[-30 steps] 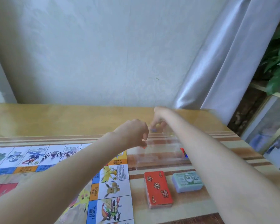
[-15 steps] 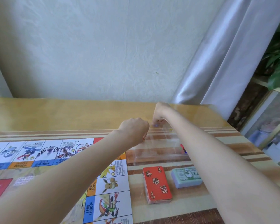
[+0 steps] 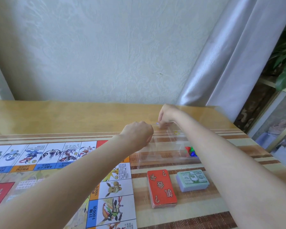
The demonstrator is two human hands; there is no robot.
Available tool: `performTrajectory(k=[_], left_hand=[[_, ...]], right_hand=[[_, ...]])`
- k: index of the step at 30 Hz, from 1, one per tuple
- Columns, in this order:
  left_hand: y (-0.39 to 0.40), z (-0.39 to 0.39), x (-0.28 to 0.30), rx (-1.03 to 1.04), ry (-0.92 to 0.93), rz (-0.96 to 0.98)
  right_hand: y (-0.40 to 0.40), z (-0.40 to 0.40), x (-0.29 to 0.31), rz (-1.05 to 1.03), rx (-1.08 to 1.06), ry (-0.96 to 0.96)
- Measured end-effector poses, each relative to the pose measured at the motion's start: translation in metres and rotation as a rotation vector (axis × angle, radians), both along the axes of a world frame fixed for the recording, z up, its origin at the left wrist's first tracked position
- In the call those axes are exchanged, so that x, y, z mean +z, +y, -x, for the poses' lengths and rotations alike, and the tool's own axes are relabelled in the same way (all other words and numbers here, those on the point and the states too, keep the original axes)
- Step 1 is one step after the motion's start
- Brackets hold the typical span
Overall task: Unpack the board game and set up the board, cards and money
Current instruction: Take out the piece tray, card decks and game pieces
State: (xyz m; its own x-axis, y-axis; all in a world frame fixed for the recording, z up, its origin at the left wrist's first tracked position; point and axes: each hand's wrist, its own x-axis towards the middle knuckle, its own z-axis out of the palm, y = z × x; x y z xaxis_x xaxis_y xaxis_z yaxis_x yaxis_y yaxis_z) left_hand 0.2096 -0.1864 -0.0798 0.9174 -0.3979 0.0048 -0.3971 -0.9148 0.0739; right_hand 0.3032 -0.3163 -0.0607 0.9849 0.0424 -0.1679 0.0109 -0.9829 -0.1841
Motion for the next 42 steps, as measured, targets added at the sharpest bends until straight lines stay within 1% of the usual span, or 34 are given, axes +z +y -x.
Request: performTrajectory(k=[9, 14, 22, 33, 42], left_hand=[[0.000, -0.003, -0.001, -0.028, 0.020, 0.041], [0.001, -0.003, -0.002, -0.031, 0.042, 0.061], [0.002, -0.003, -0.003, -0.036, 0.032, 0.072], [-0.001, -0.006, -0.004, -0.026, -0.005, 0.041], [-0.003, -0.005, -0.002, -0.018, 0.003, 0.024]], right_hand=[[0.005, 0.000, -0.004, 0.051, 0.068, -0.026], [0.004, -0.003, -0.003, 0.034, 0.069, 0.025], [0.004, -0.011, 0.002, -0.067, 0.010, 0.194], [0.001, -0.011, -0.002, -0.119, 0.021, 0.161], [0.002, -0.014, -0.003, -0.112, -0.007, 0.148]])
